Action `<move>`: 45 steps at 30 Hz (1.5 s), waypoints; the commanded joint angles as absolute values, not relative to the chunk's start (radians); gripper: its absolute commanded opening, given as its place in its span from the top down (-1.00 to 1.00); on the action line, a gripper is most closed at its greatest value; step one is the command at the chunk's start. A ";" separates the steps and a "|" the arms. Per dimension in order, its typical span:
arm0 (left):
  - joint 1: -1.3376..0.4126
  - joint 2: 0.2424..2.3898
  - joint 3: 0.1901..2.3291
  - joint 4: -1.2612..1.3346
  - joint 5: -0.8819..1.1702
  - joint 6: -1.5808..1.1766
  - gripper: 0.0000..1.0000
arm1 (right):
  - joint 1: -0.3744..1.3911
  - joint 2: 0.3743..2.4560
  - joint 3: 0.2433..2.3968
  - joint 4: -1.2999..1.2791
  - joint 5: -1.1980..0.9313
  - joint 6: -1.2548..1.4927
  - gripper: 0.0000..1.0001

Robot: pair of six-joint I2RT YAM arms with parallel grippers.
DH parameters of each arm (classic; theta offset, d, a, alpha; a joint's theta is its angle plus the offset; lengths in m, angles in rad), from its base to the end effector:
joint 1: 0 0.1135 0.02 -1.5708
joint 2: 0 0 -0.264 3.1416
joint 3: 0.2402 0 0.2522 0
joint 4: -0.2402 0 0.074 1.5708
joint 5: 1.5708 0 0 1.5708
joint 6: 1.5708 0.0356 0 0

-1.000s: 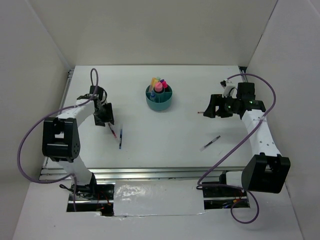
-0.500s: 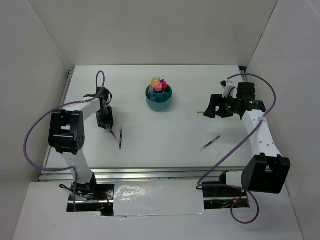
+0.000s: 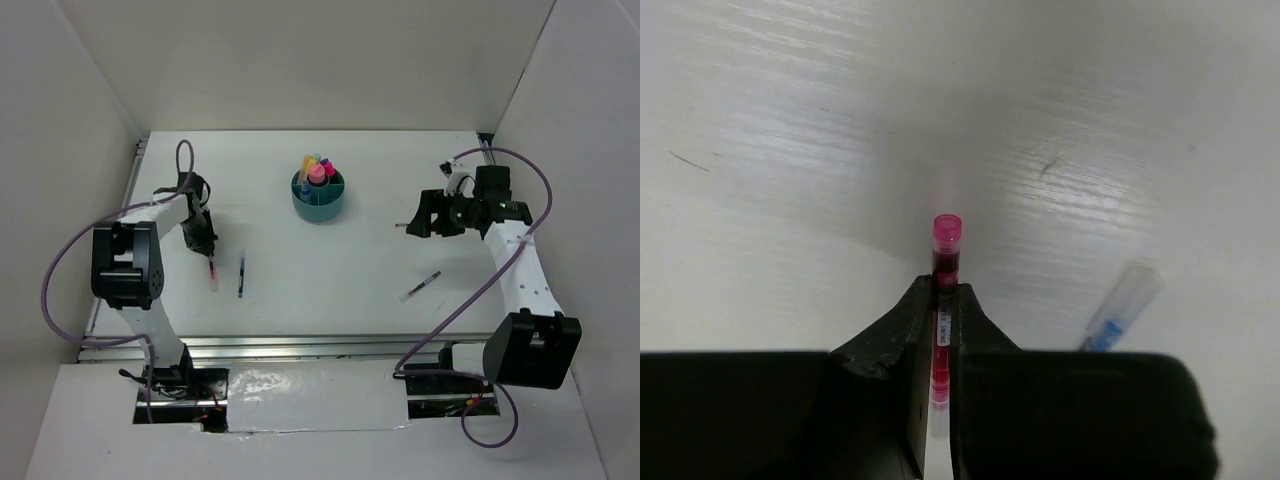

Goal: Sort the stationery into containers
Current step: Grab a piece of stationery with the left arm, then pass the stationery from the left arm to the right

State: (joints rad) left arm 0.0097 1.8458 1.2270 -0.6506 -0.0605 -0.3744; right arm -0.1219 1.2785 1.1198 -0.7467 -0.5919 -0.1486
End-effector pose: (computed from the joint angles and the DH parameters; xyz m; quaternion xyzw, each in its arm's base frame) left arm 0.3585 0.0056 0.1698 -0.1931 0.9692 0.0022 0.1530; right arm 0.2597 -0.0118 0.3054 -0.1073 0.9027 0.2310 0.3467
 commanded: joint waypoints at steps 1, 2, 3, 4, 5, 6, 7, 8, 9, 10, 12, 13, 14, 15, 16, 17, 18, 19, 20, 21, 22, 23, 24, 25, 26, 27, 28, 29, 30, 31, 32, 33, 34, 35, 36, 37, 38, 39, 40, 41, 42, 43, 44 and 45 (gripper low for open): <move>0.067 1.708 1.276 -0.638 0.134 -0.417 0.88 | -0.112 1.214 1.195 -0.798 -0.682 -0.186 -0.62; 0.080 1.678 1.282 -0.631 0.272 -0.457 0.93 | -0.109 1.195 1.212 -0.811 -0.713 -0.208 -0.61; 0.090 1.655 1.290 -0.618 0.335 -0.480 0.99 | -0.106 1.195 1.233 -0.815 -0.722 -0.222 -0.61; 0.094 1.625 1.316 -0.623 0.388 -0.533 1.00 | -0.088 1.168 1.268 -0.815 -0.730 -0.235 -0.61; 0.091 1.615 1.328 -0.624 0.449 -0.554 1.00 | -0.071 1.151 1.281 -0.808 -0.727 -0.244 -0.60; 0.084 1.609 1.339 -0.632 0.539 -0.575 1.00 | -0.054 1.122 1.302 -0.793 -0.723 -0.271 -0.59; 0.059 1.597 1.351 -0.640 0.570 -0.607 1.00 | -0.007 1.115 1.321 -0.795 -0.716 -0.293 -0.58; 0.048 1.586 1.348 -0.638 0.593 -0.618 1.00 | 0.027 1.129 1.340 -0.813 -0.718 -0.299 -0.54; 0.020 1.559 1.332 -0.637 0.604 -0.644 1.00 | 0.052 1.147 1.391 -0.827 -0.730 -0.302 -0.53; 0.009 1.543 1.316 -0.624 0.612 -0.659 1.00 | 0.079 1.164 1.422 -0.844 -0.739 -0.314 -0.53; -0.032 1.513 1.277 -0.597 0.626 -0.693 1.00 | 0.193 1.189 1.491 -0.844 -0.663 -0.336 -0.56; -0.041 1.505 1.264 -0.594 0.652 -0.702 1.00 | 0.243 1.189 1.500 -0.827 -0.614 -0.372 -0.56; -0.049 1.496 1.250 -0.585 0.663 -0.709 1.00 | 0.362 1.183 1.497 -0.772 -0.553 -0.402 -0.59; -0.063 1.477 1.226 -0.581 0.663 -0.731 1.00 | 0.433 1.154 1.455 -0.732 -0.437 -0.438 -0.61; -0.066 1.467 1.214 -0.580 0.673 -0.742 1.00 | 0.501 1.134 1.415 -0.685 -0.383 -0.512 -0.65; -0.069 1.457 1.200 -0.575 0.687 -0.752 1.00 | 0.626 1.115 1.370 -0.566 -0.338 -0.544 -0.67; -0.072 1.447 1.171 -0.560 0.705 -0.776 1.00 | 0.684 1.080 1.279 -0.504 -0.303 -0.570 -0.67; -0.072 1.439 1.155 -0.551 0.742 -0.794 1.00 | 0.733 1.072 1.238 -0.455 -0.264 -0.621 -0.67; -0.074 1.430 1.126 -0.534 0.764 -0.810 1.00 | 0.826 1.072 1.182 -0.377 -0.250 -0.644 -0.67; -0.074 1.427 1.111 -0.520 0.791 -0.836 1.00 | 0.866 1.086 1.164 -0.348 -0.236 -0.667 -0.69; -0.075 1.428 1.101 -0.511 0.845 -0.845 1.00 | 0.903 1.106 1.157 -0.332 -0.221 -0.689 -0.72; -0.081 1.428 1.082 -0.497 0.868 -0.851 1.00 | 0.960 1.141 1.149 -0.327 -0.218 -0.745 -0.73; -0.084 1.431 1.074 -0.495 0.886 -0.850 1.00 | 0.986 1.153 1.140 -0.315 -0.215 -0.771 -0.73; -0.089 1.430 1.069 -0.491 0.899 -0.842 1.00 | 1.011 1.164 1.125 -0.263 -0.204 -0.802 -0.73; -0.103 1.436 1.069 -0.498 0.905 -0.819 1.00 | 1.052 1.175 1.080 -0.229 -0.198 -0.875 -0.72; -0.107 1.437 1.069 -0.520 0.905 -0.815 1.00 | 1.069 1.180 1.059 -0.191 -0.190 -0.909 -0.70; -0.116 1.437 1.056 -0.520 0.919 -0.824 1.00 | 1.093 1.192 1.024 -0.133 -0.189 -0.976 -0.69; -0.120 1.437 1.046 -0.517 0.934 -0.833 1.00 | 1.103 1.198 1.011 -0.112 -0.195 -1.009 -0.67; -0.124 1.436 1.034 -0.494 0.949 -0.842 1.00 | 1.111 1.204 1.000 -0.097 -0.202 -1.035 -0.65; -0.132 1.440 1.025 -0.491 0.968 -0.848 1.00 | 1.117 1.213 0.986 -0.072 -0.222 -1.064 -0.63; -0.133 1.440 1.022 -0.489 0.976 -0.848 1.00 | 1.126 1.221 0.982 -0.068 -0.230 -1.104 -0.58; -0.135 1.442 1.019 -0.482 0.986 -0.850 1.00 | 1.130 1.232 0.979 -0.061 -0.239 -1.124 -0.56; -0.138 1.443 1.017 -0.480 0.994 -0.848 1.00 | 1.135 1.239 0.974 -0.060 -0.245 -1.140 -0.54; -0.141 1.443 1.016 -0.480 0.999 -0.848 1.00 | 1.138 1.244 0.973 -0.057 -0.255 -1.167 -0.49; -0.144 1.445 1.015 -0.479 1.002 -0.850 1.00 | 1.141 1.247 0.970 -0.051 -0.255 -1.183 -0.46; -0.147 1.448 1.012 -0.474 1.006 -0.856 1.00 | 1.141 1.258 0.960 -0.037 -0.258 -1.192 -0.44; -0.158 1.448 1.008 -0.469 1.017 -0.861 1.00 | 1.143 1.261 0.954 -0.028 -0.261 -1.207 -0.39; -0.163 1.450 1.003 -0.465 1.019 -0.864 1.00 | 1.146 1.267 0.948 -0.014 -0.262 -1.235 -0.36; -0.170 1.451 0.999 -0.459 1.020 -0.873 1.00 | 1.146 1.272 0.937 -0.014 -0.264 -1.256 -0.32; -0.175 1.454 0.996 -0.453 1.026 -0.876 1.00 | 1.149 1.275 0.928 -0.012 -0.261 -1.276 -0.26; -0.178 1.454 0.993 -0.446 1.035 -0.883 1.00 | 1.158 1.279 0.910 -0.005 -0.259 -1.310 -0.23; -0.181 1.459 0.989 -0.440 1.038 -0.894 1.00 | 1.158 1.279 0.902 -0.005 -0.259 -1.328 -0.20; -0.183 1.460 0.988 -0.433 1.043 -0.899 1.00 | 1.160 1.282 0.896 -0.005 -0.261 -1.345 -0.15; -0.184 1.462 0.988 -0.433 1.048 -0.899 1.00 | 1.161 1.288 0.894 -0.005 -0.256 -1.359 -0.12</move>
